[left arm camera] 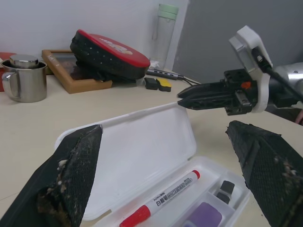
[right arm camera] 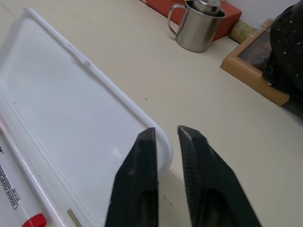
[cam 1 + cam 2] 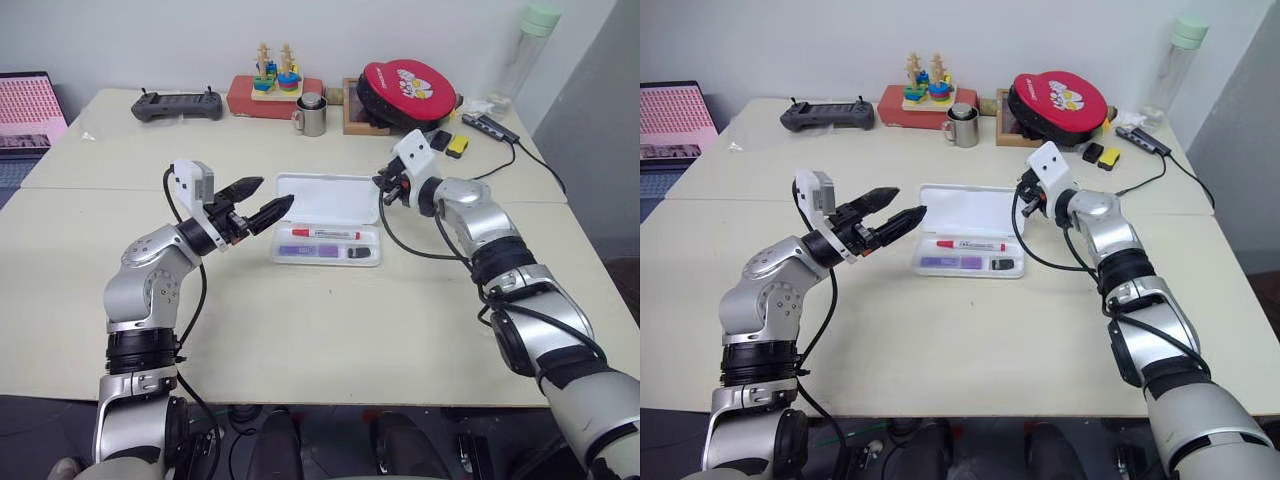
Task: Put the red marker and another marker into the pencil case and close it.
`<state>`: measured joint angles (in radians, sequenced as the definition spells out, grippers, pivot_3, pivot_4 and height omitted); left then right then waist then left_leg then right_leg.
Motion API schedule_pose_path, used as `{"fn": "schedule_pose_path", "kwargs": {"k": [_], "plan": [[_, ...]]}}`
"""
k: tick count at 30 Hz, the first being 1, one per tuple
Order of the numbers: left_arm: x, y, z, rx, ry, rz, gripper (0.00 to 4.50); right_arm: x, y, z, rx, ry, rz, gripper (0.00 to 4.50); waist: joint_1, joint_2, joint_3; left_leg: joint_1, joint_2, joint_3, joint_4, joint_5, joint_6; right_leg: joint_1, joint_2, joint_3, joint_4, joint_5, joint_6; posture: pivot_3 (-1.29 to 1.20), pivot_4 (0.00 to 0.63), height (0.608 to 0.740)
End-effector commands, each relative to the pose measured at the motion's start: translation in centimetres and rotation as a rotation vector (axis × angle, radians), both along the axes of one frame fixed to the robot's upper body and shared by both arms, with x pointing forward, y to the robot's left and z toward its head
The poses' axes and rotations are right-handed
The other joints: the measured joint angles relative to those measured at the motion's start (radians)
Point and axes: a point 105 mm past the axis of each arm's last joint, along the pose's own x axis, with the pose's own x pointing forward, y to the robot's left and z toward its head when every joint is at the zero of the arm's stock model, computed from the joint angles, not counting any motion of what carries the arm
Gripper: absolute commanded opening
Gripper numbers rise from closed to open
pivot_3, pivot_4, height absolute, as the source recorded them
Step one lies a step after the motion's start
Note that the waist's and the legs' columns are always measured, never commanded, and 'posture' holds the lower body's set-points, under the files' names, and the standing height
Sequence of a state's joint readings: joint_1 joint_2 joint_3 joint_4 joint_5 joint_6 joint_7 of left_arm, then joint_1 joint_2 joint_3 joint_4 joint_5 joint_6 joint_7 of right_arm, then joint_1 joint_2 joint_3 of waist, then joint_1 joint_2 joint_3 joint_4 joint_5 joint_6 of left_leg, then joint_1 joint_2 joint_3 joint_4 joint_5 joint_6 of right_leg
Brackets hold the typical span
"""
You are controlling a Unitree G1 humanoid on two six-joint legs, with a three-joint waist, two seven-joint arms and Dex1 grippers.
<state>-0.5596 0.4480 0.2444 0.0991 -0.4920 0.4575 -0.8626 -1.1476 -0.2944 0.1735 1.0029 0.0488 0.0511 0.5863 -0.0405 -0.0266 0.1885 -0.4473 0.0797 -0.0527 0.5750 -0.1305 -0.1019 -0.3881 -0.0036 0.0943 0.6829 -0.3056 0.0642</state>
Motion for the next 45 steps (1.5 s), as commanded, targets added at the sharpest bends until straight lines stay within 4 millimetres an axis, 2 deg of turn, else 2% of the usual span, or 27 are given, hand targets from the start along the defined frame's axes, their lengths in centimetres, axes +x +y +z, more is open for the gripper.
{"fn": "schedule_pose_path", "kwargs": {"k": [1, 6, 8, 11, 16, 20, 27, 33, 39, 45], "plan": [[-1.1, -0.2, 1.3, 0.015, -0.056, 0.017, 4.50, 0.5, 0.5, 3.8, 0.141, -0.095, 0.008, 0.04, -0.003, 0.000, 0.000, 0.000, 0.000, 0.000, 0.000, 0.000, 0.000, 0.000, 0.000, 0.000, 0.000, 0.000, 0.000, 0.00, 0.150, 0.740], [-1.5, -0.4, 1.3, 0.010, -0.050, 0.019, 4.50, -0.5, 1.7, 6.1, 0.274, -0.093, 0.149, 0.04, -0.010, 0.000, 0.000, 0.000, 0.000, 0.000, 0.000, 0.000, 0.000, 0.000, 0.000, 0.000, 0.001, 0.000, 0.000, 0.00, 0.150, 0.740], [-1.4, -0.5, 1.3, 0.017, -0.051, 0.023, 4.50, 0.0, 0.8, 6.6, 0.285, -0.111, 0.091, 0.04, -0.010, 0.000, 0.000, 0.000, 0.000, 0.000, 0.000, 0.000, 0.000, 0.000, 0.000, 0.000, 0.001, 0.000, 0.000, 0.00, 0.150, 0.740], [-1.5, -0.8, 1.5, 0.011, -0.053, 0.012, 4.50, 0.9, -0.5, 4.9, 0.176, -0.107, -0.033, 0.04, -0.010, 0.000, 0.000, 0.000, 0.000, 0.000, 0.000, 0.000, 0.000, 0.000, 0.000, 0.000, 0.001, 0.000, 0.000, 0.00, 0.150, 0.740], [-1.4, -0.8, 2.1, -0.011, -0.056, -0.002, 4.50, 1.2, -1.0, 1.9, 0.052, -0.067, -0.075, 0.04, -0.012, 0.000, 0.000, 0.001, 0.000, 0.000, 0.000, 0.000, 0.000, 0.000, 0.000, 0.001, 0.001, 0.000, 0.000, 0.00, 0.150, 0.740], [-2.2, -1.0, 2.1, -0.025, -0.036, -0.054, 4.50, 0.3, 0.3, 0.4, 0.031, -0.027, 0.033, 0.04, -0.016, 0.000, 0.000, 0.001, 0.000, 0.000, 0.000, 0.000, 0.000, 0.000, 0.000, 0.001, 0.001, 0.000, 0.000, 0.00, 0.150, 0.740], [-3.2, -1.1, 0.8, 0.037, 0.025, -0.111, 4.50, -1.1, 2.4, 1.5, 0.067, -0.040, 0.218, 0.04, -0.021, 0.000, 0.000, 0.002, 0.000, 0.000, -0.001, 0.000, 0.000, 0.000, 0.001, 0.001, 0.002, 0.000, 0.000, 0.00, 0.150, 0.740], [-3.8, -0.6, 0.6, 0.074, 0.040, -0.126, 4.50, -2.7, 3.5, 1.1, 0.009, -0.024, 0.384, 0.04, -0.021, 0.001, 0.000, 0.004, 0.000, 0.001, 0.000, 0.000, 0.000, 0.000, 0.001, 0.002, 0.005, 0.000, 0.000, 0.00, 0.150, 0.740], [-5.5, -0.3, -0.2, 0.165, 0.081, -0.177, 4.50, -5.6, 5.1, -1.0, -0.096, 0.004, 0.578, 0.04, -0.023, 0.001, 0.000, 0.005, 0.000, 0.001, 0.000, 0.000, 0.000, 0.000, 0.001, 0.002, 0.007, -0.001, -0.001, 0.00, 0.150, 0.740], [-6.3, 0.1, -0.9, 0.187, 0.113, -0.169, 4.50, -7.0, 5.8, -3.6, -0.204, 0.013, 0.618, 0.04, -0.019, 0.001, 0.000, 0.005, 0.000, 0.001, 0.000, 0.000, 0.000, 0.000, 0.001, 0.002, 0.008, -0.001, -0.001, 0.00, 0.150, 0.740]]}}
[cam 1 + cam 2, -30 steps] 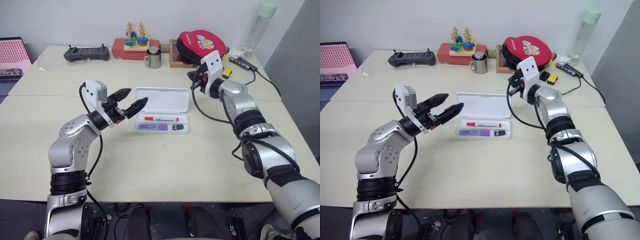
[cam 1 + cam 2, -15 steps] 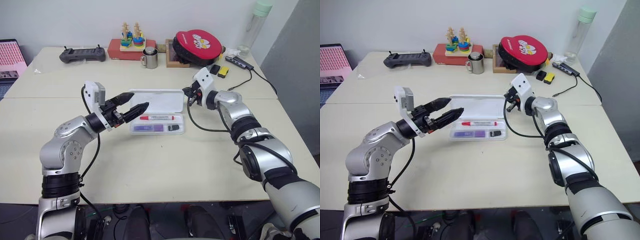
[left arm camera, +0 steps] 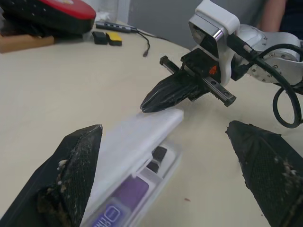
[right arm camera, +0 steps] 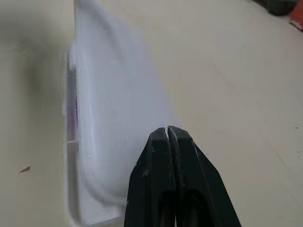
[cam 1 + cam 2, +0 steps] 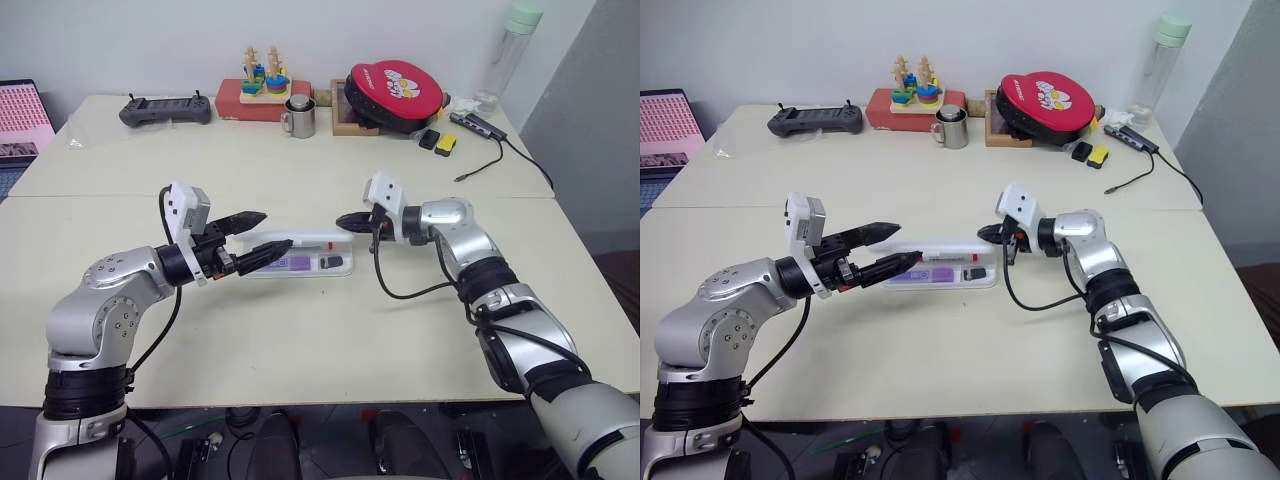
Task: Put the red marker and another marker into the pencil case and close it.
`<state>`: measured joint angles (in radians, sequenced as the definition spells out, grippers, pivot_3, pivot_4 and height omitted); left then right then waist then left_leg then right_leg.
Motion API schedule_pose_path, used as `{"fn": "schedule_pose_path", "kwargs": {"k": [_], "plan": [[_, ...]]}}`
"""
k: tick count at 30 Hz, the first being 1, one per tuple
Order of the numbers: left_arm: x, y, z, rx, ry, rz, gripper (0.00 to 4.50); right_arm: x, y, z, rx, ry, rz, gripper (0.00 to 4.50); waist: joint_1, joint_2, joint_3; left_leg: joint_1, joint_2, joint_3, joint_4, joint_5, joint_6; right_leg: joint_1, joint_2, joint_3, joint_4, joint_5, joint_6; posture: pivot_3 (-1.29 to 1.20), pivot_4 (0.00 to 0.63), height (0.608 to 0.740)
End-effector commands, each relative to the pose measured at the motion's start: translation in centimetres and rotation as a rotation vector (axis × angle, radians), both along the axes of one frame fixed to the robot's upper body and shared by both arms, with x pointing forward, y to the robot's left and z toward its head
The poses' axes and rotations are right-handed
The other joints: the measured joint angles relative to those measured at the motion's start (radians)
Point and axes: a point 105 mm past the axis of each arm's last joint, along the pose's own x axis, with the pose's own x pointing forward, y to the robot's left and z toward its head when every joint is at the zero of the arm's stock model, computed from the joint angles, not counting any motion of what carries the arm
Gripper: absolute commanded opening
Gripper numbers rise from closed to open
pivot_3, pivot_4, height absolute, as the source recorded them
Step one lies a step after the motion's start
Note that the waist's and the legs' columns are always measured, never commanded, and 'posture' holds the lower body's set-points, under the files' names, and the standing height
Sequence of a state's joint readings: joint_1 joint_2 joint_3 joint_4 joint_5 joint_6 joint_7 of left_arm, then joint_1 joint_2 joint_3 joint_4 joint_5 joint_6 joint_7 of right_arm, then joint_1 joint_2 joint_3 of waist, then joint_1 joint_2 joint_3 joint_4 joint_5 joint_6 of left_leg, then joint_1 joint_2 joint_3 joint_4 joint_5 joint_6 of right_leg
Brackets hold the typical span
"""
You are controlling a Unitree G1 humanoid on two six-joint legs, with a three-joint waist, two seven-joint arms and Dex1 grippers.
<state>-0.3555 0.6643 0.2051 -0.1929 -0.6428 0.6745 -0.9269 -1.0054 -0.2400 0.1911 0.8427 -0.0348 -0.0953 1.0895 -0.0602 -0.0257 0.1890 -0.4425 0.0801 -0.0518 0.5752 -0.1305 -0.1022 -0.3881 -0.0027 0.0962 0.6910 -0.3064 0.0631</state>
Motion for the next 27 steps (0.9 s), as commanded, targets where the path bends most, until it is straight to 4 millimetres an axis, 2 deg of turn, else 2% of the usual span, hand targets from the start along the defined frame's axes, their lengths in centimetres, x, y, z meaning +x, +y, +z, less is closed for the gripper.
{"fn": "schedule_pose_path", "kwargs": {"k": [1, 9, 13, 17, 19, 21, 23, 24, 27], "plan": [[-1.0, 0.1, 0.8, 0.008, -0.027, -0.012, 4.50, -0.9, 0.7, -0.3, -0.060, -0.060, 0.040, 0.04, 0.000, 0.000, 0.000, 0.000, 0.000, 0.000, 0.000, 0.000, 0.000, 0.000, 0.000, 0.000, 0.000, 0.000, 0.000, 0.00, 0.150, 0.740], [-0.9, 2.6, -0.7, 0.083, 0.016, 0.075, 4.50, -1.7, 1.0, -4.3, -0.172, -0.025, 0.010, 0.04, 0.000, 0.000, 0.000, 0.005, 0.000, 0.001, 0.000, 0.000, 0.000, 0.003, 0.000, 0.001, 0.001, -0.001, -0.001, 0.00, 0.150, 0.740], [-0.9, 2.7, -0.7, 0.070, 0.014, 0.084, 4.50, -1.7, 0.8, -4.2, -0.113, 0.018, -0.024, 0.04, 0.000, 0.000, 0.000, 0.009, 0.000, 0.001, 0.000, 0.000, 0.000, 0.006, 0.000, 0.001, 0.001, -0.003, 0.000, 0.00, 0.150, 0.740], [-0.9, 2.9, -1.3, 0.085, 0.031, 0.096, 4.50, -1.9, -0.2, -5.2, -0.169, 0.026, -0.036, 0.04, 0.000, 0.000, 0.000, 0.010, 0.000, 0.001, 0.000, 0.000, 0.000, 0.007, 0.000, 0.001, 0.001, -0.004, 0.003, 0.00, 0.150, 0.740], [-0.2, 4.1, -1.7, 0.099, 0.023, 0.178, 4.50, -1.8, -0.5, -5.5, -0.165, 0.032, -0.051, 0.04, 0.000, 0.000, 0.000, 0.010, 0.000, 0.001, 0.000, 0.000, 0.000, 0.008, 0.000, 0.001, 0.001, -0.004, 0.002, 0.00, 0.150, 0.740], [0.5, 5.2, -1.6, 0.092, 0.006, 0.248, 4.50, -2.1, 0.1, -5.4, -0.138, 0.042, -0.045, 0.04, 0.001, 0.000, 0.000, 0.010, 0.000, 0.001, 0.000, 0.000, 0.000, 0.008, 0.000, 0.001, 0.001, -0.004, 0.002, 0.00, 0.150, 0.740], [0.0, 4.8, -1.4, 0.068, 0.010, 0.224, 4.50, -2.8, 1.8, -4.6, -0.074, 0.060, -0.001, 0.04, 0.001, -0.001, -0.001, 0.010, 0.000, 0.001, 0.000, 0.000, 0.000, 0.008, 0.000, 0.001, 0.001, -0.004, 0.002, 0.00, 0.150, 0.740], [0.1, 5.3, -1.5, 0.080, 0.010, 0.248, 4.50, -3.0, 2.5, -4.2, -0.056, 0.063, 0.013, 0.04, 0.001, -0.001, -0.001, 0.010, 0.000, 0.001, 0.000, 0.000, 0.000, 0.008, 0.000, 0.001, 0.001, -0.004, 0.002, 0.00, 0.150, 0.740], [0.2, 6.5, -1.9, 0.104, 0.013, 0.305, 4.50, -3.2, 3.3, -4.0, -0.050, 0.062, 0.023, 0.04, -0.005, -0.001, -0.001, 0.010, 0.001, 0.001, 0.000, 0.000, 0.000, 0.007, 0.000, 0.001, 0.001, -0.004, 0.002, 0.00, 0.150, 0.740]]}}
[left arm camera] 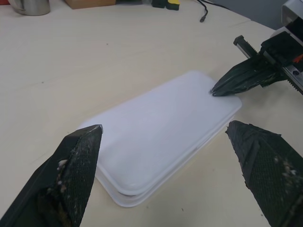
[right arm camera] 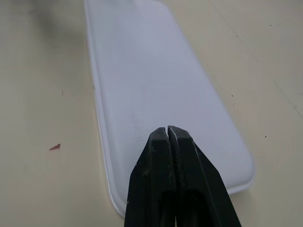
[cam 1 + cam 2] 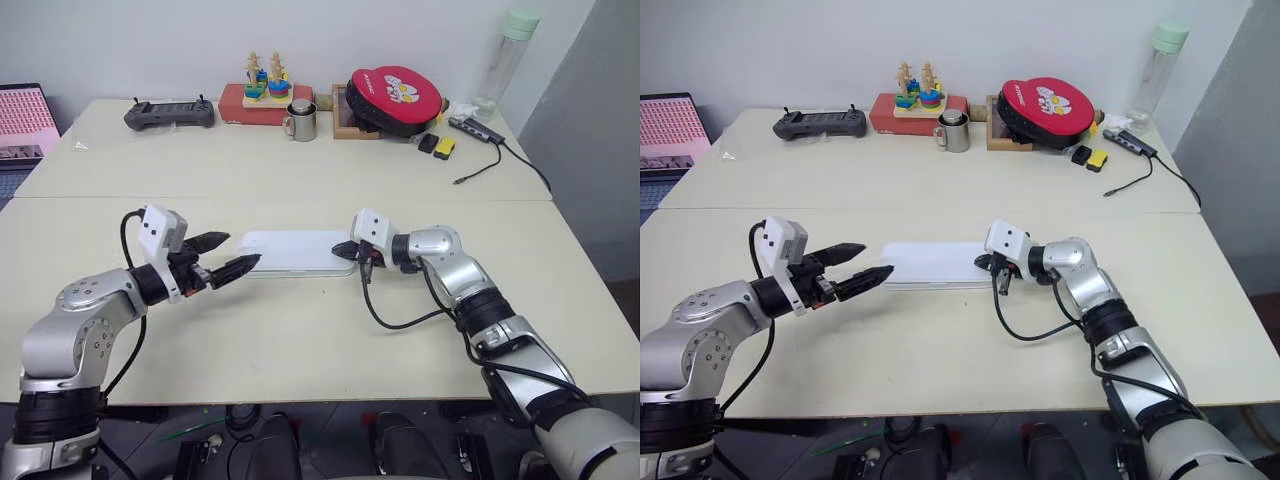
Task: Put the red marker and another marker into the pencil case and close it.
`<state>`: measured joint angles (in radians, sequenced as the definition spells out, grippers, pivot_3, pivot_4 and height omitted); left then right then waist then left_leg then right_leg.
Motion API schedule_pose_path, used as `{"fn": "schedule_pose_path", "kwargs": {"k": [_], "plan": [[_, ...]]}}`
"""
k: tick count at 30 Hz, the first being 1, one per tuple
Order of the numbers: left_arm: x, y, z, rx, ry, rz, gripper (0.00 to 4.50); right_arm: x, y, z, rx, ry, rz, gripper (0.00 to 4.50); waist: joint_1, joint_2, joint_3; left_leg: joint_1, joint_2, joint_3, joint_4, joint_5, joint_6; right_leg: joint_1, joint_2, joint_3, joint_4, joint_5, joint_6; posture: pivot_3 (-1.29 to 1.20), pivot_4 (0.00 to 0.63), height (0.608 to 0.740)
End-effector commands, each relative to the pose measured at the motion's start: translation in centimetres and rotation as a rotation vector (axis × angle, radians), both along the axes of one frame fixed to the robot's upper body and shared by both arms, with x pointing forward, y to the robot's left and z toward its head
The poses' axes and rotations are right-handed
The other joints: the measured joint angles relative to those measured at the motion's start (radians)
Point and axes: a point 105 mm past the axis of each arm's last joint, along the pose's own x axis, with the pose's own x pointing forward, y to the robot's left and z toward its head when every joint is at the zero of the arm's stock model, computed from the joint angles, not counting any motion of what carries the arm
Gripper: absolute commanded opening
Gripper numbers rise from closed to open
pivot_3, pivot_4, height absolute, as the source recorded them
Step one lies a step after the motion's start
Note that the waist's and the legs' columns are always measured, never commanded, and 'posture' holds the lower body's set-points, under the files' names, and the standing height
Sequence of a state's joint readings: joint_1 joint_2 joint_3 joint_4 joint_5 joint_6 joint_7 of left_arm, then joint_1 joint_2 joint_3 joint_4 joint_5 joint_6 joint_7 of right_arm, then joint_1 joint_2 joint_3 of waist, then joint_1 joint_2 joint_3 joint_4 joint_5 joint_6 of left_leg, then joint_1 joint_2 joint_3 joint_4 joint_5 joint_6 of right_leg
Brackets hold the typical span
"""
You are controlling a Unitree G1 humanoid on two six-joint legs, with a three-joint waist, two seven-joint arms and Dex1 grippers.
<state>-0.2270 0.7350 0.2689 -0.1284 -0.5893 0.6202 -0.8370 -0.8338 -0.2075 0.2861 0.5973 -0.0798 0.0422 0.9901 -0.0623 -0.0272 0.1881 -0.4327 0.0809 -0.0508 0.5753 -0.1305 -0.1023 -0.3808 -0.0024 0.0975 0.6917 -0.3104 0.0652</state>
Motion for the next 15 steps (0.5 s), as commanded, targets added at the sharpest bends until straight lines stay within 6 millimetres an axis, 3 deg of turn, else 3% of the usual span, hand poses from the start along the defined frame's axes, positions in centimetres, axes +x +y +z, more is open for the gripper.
{"fn": "schedule_pose_path", "kwargs": {"k": [1, 4, 15], "plan": [[-0.3, 1.9, 0.8, 0.031, -0.043, 0.070, 4.50, -0.9, 1.7, -0.6, -0.006, 0.031, 0.037, 0.04, -0.006, 0.000, 0.000, 0.000, 0.000, 0.000, 0.000, 0.000, 0.000, 0.000, 0.000, 0.000, 0.000, 0.000, 0.000, 0.00, 0.150, 0.740], [-1.2, 3.3, 0.6, 0.025, -0.032, 0.100, 4.50, -0.9, 2.4, -1.1, -0.019, 0.038, 0.032, 0.04, -0.019, 0.000, 0.000, 0.000, 0.001, 0.000, -0.002, 0.000, 0.000, -0.001, 0.001, 0.000, 0.001, -0.001, -0.001, 0.00, 0.150, 0.740], [-1.6, 3.9, 0.2, 0.026, -0.021, 0.129, 4.50, -1.4, 2.6, -3.2, -0.072, 0.065, 0.024, 0.04, -0.022, 0.000, 0.000, 0.000, 0.001, 0.000, -0.002, 0.000, 0.000, -0.001, 0.001, 0.000, 0.001, -0.001, -0.001, 0.00, 0.150, 0.740]]}}
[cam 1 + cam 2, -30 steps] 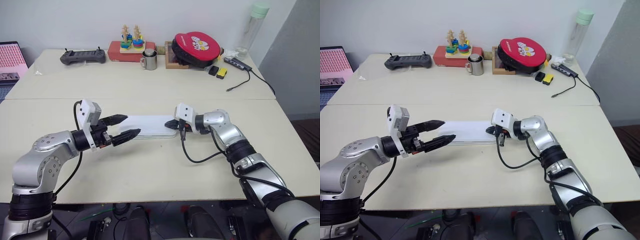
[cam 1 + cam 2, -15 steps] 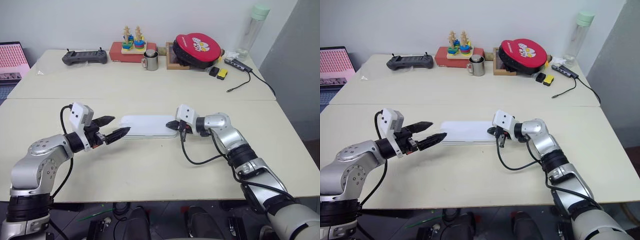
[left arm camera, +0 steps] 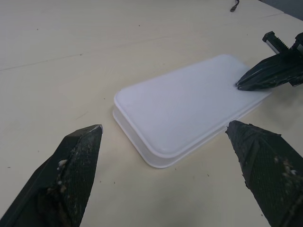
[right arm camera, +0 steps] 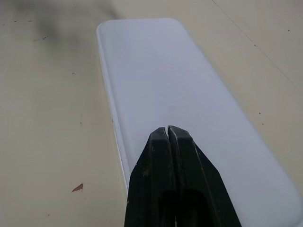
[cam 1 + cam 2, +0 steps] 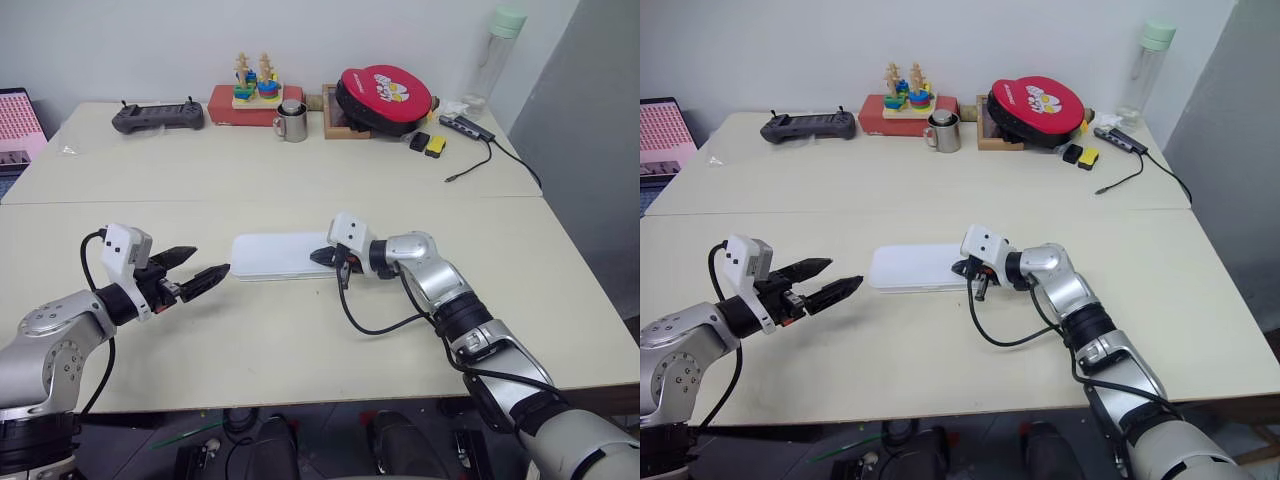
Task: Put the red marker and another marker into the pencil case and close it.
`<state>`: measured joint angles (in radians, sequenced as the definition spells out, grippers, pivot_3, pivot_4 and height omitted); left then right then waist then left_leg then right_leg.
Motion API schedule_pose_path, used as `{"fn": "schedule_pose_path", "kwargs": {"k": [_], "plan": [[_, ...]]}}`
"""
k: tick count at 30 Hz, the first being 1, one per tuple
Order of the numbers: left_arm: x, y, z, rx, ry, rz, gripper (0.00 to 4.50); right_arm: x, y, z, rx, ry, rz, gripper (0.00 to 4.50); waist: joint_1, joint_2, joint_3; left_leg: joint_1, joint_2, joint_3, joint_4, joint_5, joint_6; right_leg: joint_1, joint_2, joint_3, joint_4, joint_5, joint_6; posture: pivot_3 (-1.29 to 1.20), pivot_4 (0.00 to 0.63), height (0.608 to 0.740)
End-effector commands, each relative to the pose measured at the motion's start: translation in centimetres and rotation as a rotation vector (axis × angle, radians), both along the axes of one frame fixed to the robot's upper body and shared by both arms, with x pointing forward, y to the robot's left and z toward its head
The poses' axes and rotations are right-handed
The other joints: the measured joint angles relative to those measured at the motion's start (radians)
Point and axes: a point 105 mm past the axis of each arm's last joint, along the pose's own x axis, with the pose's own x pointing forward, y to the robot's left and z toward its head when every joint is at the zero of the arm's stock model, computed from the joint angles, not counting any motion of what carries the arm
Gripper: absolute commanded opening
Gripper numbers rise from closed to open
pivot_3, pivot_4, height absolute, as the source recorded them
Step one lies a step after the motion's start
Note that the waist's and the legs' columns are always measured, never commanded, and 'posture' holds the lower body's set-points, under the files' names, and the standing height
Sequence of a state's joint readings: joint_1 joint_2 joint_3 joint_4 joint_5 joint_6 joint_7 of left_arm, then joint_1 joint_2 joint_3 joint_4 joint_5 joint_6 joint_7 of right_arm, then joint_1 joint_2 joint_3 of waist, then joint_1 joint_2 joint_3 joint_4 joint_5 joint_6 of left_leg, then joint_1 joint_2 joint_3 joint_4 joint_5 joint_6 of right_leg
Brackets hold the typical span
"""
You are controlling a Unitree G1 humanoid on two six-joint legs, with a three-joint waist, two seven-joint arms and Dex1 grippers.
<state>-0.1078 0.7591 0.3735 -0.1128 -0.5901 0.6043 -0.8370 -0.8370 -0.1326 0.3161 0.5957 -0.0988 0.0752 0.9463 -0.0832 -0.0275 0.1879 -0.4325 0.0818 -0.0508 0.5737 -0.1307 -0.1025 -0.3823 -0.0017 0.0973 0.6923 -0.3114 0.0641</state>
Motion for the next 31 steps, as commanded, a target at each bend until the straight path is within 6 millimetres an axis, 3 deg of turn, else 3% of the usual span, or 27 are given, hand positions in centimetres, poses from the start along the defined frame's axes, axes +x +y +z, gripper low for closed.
{"fn": "schedule_pose_path", "kwargs": {"k": [1, 5, 9, 13, 16, 20, 26, 28, 31], "plan": [[0.0, 0.3, 1.5, 0.029, -0.056, 0.011, 4.50, -0.7, -0.2, -3.0, -0.098, 0.043, 0.006, 0.04, -0.002, 0.000, 0.000, 0.000, 0.000, 0.000, 0.000, 0.000, 0.000, 0.000, 0.000, 0.000, 0.000, 0.000, 0.000, 0.00, 0.150, 0.740], [1.2, 1.4, 2.1, 0.038, -0.107, 0.089, 4.50, -1.0, 0.1, -0.5, 0.060, 0.071, 0.017, 0.04, 0.000, 0.000, 0.000, 0.000, 0.000, 0.000, 0.000, 0.000, 0.000, 0.000, 0.000, 0.000, 0.000, 0.000, 0.000, 0.00, 0.150, 0.740], [2.6, 3.8, 2.6, 0.019, -0.132, 0.248, 4.50, -0.7, -1.9, 2.2, 0.199, 0.103, -0.030, 0.04, 0.003, 0.000, 0.000, 0.000, 0.000, 0.000, 0.000, 0.000, 0.000, 0.000, 0.000, 0.000, 0.000, 0.000, 0.000, 0.00, 0.150, 0.740], [3.1, 4.8, 2.7, 0.045, -0.144, 0.307, 4.50, -0.7, -4.1, 4.2, 0.331, 0.162, -0.095, 0.88, 0.007, 0.000, 0.000, -0.002, -0.001, 0.000, 0.000, 0.000, 0.000, -0.001, -0.001, 0.000, -0.001, 0.000, 0.000, 0.00, 0.150, 0.740], [3.5, 8.0, 1.6, 0.151, -0.114, 0.466, 4.50, 0.1, -9.4, 5.4, 0.468, 0.171, -0.287, 1.53, 0.016, -0.001, 0.000, -0.002, 0.000, 0.000, -0.002, 0.000, 0.000, -0.002, 0.000, -0.001, -0.001, 0.000, 0.000, 0.00, 0.150, 0.740], [3.0, 8.3, 0.6, 0.185, -0.073, 0.449, 4.50, -0.3, -15.1, 5.6, 0.505, 0.136, -0.486, 2.65, 0.027, 0.000, 0.000, -0.003, -0.001, 0.002, -0.002, -0.001, -0.001, -0.002, -0.001, 0.000, -0.004, 0.000, 0.000, 0.00, 0.150, 0.740], [2.5, 8.5, 0.5, 0.193, -0.064, 0.442, 4.50, -1.6, -18.0, 5.5, 0.490, 0.097, -0.619, 4.22, 0.024, 0.000, 0.000, -0.004, 0.000, 0.003, -0.003, -0.001, -0.001, -0.004, -0.001, 0.001, -0.004, 0.000, 0.000, 0.00, 0.150, 0.740], [2.5, 8.3, 0.4, 0.201, -0.059, 0.429, 4.50, -2.0, -18.5, 5.4, 0.490, 0.092, -0.646, 4.45, 0.024, 0.000, 0.000, -0.004, 0.000, 0.003, -0.003, -0.001, -0.001, -0.004, -0.001, 0.002, -0.004, 0.000, 0.000, 0.00, 0.150, 0.740], [2.4, 8.5, 0.7, 0.199, -0.080, 0.445, 4.50, -2.5, -19.8, 4.5, 0.490, 0.108, -0.697, 4.45, 0.025, 0.000, 0.000, -0.004, 0.000, 0.003, -0.002, -0.001, -0.001, -0.003, -0.001, 0.002, -0.005, 0.000, 0.000, 0.00, 0.150, 0.740]]}}
